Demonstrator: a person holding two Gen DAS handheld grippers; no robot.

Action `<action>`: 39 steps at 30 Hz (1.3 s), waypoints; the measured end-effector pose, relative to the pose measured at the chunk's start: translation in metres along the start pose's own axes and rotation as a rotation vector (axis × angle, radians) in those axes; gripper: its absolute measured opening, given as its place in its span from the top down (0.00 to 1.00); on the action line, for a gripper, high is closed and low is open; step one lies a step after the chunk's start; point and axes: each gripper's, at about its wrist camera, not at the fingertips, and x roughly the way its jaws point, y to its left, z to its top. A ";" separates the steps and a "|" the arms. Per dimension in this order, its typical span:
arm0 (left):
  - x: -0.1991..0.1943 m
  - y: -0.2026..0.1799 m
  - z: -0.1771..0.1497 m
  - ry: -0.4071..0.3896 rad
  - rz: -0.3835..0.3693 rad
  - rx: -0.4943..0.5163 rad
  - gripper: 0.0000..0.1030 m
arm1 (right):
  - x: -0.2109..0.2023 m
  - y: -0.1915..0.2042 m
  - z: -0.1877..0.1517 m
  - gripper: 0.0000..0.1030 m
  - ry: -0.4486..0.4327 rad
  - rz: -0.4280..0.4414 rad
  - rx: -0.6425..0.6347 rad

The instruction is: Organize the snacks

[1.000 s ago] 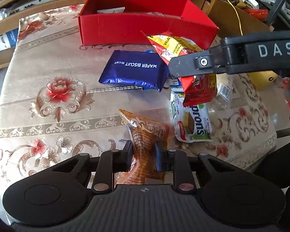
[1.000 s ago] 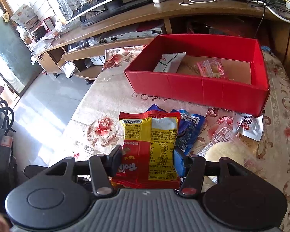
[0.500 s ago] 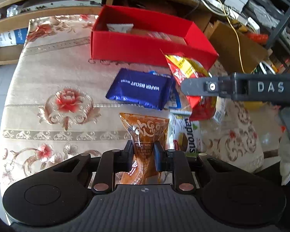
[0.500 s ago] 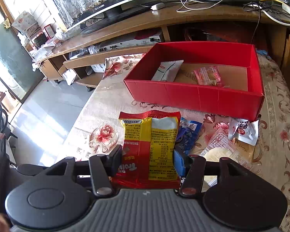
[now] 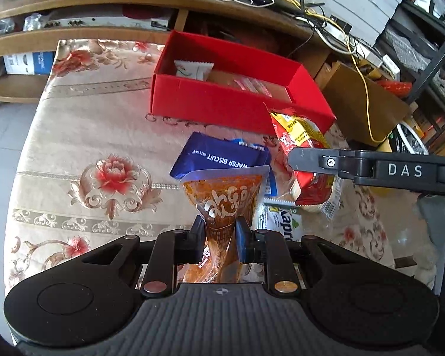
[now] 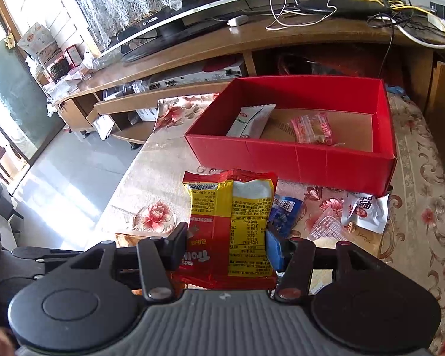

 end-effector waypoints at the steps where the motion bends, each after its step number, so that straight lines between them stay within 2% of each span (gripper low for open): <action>1: -0.001 0.000 0.001 -0.005 0.000 -0.002 0.74 | -0.001 -0.001 0.001 0.50 -0.004 0.000 0.002; 13: -0.013 -0.004 0.016 -0.067 -0.011 -0.012 0.75 | -0.012 -0.005 0.009 0.50 -0.046 0.006 0.018; 20: -0.024 -0.014 0.038 -0.123 -0.026 0.000 0.75 | -0.021 -0.008 0.021 0.50 -0.085 0.008 0.033; 29: -0.013 -0.025 0.086 -0.172 -0.096 0.039 0.75 | -0.021 -0.017 0.047 0.50 -0.124 -0.020 0.063; 39: 0.015 -0.029 0.137 -0.197 -0.135 0.058 0.75 | 0.000 -0.043 0.084 0.50 -0.128 -0.072 0.099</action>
